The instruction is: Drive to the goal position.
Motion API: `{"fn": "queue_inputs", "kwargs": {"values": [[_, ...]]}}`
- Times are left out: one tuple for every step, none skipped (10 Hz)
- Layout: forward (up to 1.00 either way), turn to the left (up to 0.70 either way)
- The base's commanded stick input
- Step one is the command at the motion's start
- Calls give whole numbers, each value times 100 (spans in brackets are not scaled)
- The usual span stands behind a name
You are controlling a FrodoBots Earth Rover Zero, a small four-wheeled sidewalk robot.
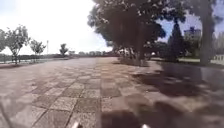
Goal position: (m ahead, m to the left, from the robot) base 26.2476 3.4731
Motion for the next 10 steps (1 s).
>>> {"fn": "queue_inputs", "kwargs": {"values": [[70, 35], [70, 28], [70, 3], [70, 0], [70, 0], [70, 0], [70, 0], [70, 0], [70, 0], [70, 0]]}}
